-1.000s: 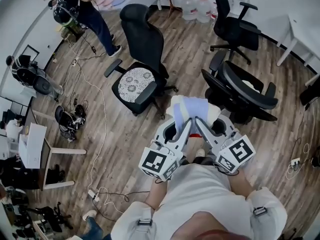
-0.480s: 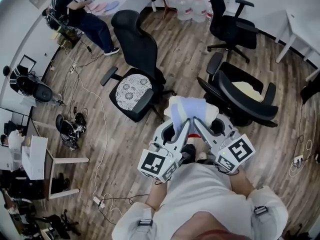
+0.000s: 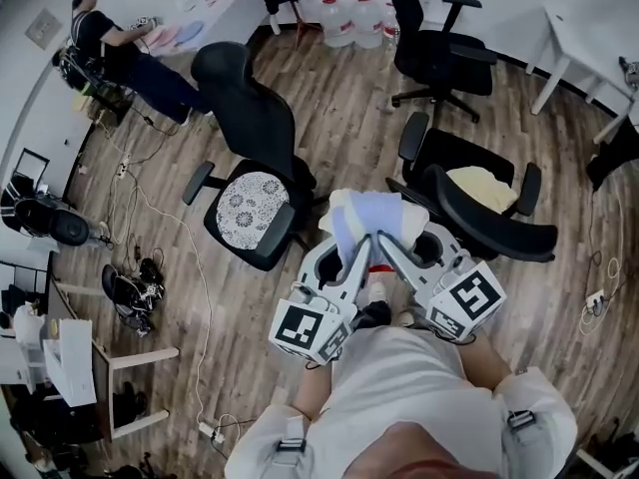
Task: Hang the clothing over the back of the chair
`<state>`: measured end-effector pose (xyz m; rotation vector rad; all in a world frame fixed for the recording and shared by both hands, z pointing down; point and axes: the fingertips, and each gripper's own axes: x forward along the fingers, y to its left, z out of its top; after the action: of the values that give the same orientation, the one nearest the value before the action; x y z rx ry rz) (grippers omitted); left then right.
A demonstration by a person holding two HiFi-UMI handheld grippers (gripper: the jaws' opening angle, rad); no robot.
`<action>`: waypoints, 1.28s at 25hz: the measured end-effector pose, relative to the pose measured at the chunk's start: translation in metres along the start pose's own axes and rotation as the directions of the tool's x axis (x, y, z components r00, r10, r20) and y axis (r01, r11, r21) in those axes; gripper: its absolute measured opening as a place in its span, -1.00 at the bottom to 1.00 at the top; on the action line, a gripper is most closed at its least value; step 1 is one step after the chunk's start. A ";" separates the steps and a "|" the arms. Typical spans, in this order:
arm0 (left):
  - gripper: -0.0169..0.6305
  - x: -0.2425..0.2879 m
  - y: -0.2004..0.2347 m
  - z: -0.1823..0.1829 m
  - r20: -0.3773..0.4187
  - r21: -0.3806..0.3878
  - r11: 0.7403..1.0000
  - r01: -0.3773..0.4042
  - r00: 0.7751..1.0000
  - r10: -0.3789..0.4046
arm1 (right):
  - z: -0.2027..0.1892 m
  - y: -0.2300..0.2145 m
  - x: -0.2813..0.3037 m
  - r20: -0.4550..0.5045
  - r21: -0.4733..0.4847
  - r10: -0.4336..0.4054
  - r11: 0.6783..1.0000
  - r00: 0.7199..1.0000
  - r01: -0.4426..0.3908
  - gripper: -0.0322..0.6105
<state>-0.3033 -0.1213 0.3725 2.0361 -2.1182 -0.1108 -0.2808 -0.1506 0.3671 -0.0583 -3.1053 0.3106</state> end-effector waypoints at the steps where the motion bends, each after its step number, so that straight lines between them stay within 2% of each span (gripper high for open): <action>1: -0.66 0.004 0.005 0.003 0.001 0.000 1.000 0.008 1.000 -0.008 | 0.003 -0.003 0.005 0.002 0.001 -0.008 1.000 1.000 0.008 -0.61; 8: -0.66 0.030 0.029 0.019 -0.003 0.004 0.995 0.097 0.995 -0.097 | 0.017 -0.027 0.028 0.022 0.026 -0.105 0.994 0.994 0.105 -0.61; 14: -0.66 0.096 0.019 0.037 -0.021 0.012 0.986 0.164 0.986 -0.164 | 0.043 -0.089 0.020 0.035 0.033 -0.193 0.981 0.981 0.192 -0.61; 19: -0.66 0.097 0.022 0.040 -0.011 0.014 0.972 0.236 0.972 -0.236 | 0.045 -0.086 0.022 0.040 0.028 -0.281 0.960 0.959 0.280 -0.61; 27: -0.66 0.119 0.007 0.044 -0.002 0.030 0.961 0.275 0.961 -0.275 | 0.052 -0.107 0.006 0.063 0.096 -0.330 0.941 0.942 0.324 -0.61; 32: -0.66 0.136 -0.002 0.049 -0.003 0.045 0.953 0.301 0.954 -0.301 | 0.058 -0.122 -0.003 0.079 0.107 -0.349 0.934 0.934 0.340 -0.61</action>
<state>-0.3150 -0.2606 0.3369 2.3740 -1.8105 -0.1125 -0.2834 -0.2818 0.3346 0.5127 -3.1067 0.4528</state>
